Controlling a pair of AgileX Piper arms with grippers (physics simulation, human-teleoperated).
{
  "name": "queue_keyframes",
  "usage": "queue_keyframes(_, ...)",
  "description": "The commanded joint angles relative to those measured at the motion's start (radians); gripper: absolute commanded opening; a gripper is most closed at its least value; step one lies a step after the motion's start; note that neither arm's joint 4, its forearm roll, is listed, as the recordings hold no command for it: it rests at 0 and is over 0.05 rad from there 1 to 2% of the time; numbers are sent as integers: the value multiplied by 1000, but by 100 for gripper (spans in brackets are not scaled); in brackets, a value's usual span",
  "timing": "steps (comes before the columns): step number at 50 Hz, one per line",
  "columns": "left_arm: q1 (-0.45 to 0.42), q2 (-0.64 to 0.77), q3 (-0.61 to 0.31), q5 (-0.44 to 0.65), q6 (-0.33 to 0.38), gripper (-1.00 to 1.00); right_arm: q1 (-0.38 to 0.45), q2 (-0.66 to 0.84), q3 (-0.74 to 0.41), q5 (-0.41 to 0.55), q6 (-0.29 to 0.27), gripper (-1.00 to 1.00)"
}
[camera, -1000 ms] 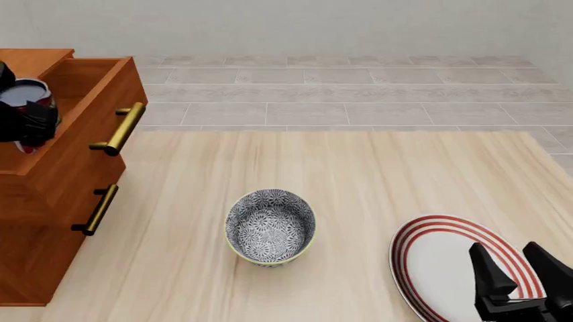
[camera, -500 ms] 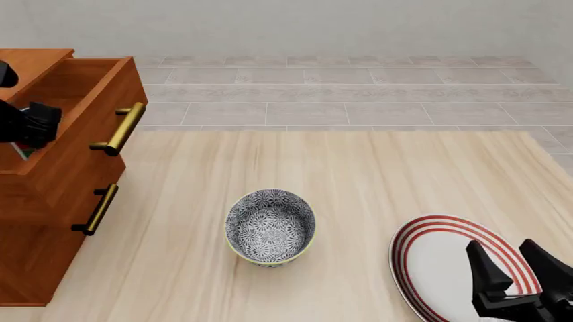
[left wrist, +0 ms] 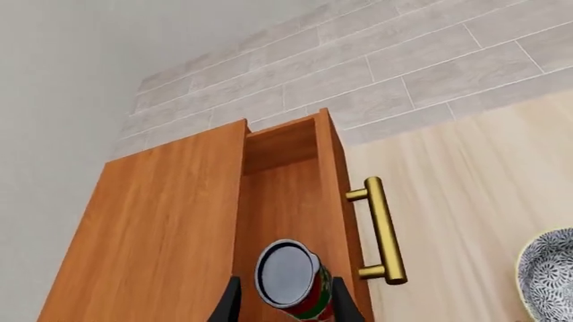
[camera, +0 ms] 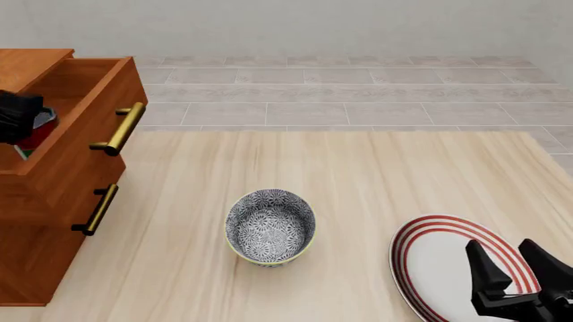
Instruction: Put the ketchup in the top drawer of the cabinet.
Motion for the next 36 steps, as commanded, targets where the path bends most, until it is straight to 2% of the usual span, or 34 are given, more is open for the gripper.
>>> queue_keyframes(1, -24, -91, -19, 52, 21, 100, 3, -6, 0, 6, 0, 100)
queue_keyframes(8, -62, -143, -33, 80, 26, 100, -3, -2, 0, 3, 2, 100)
queue_keyframes(22, -128, -187, -135, 176, -49, 100, -1, 4, 0, 0, 1, 100)
queue_keyframes(36, -174, -206, -152, 191, -69, 100, 5, 43, 0, -34, -4, 100)
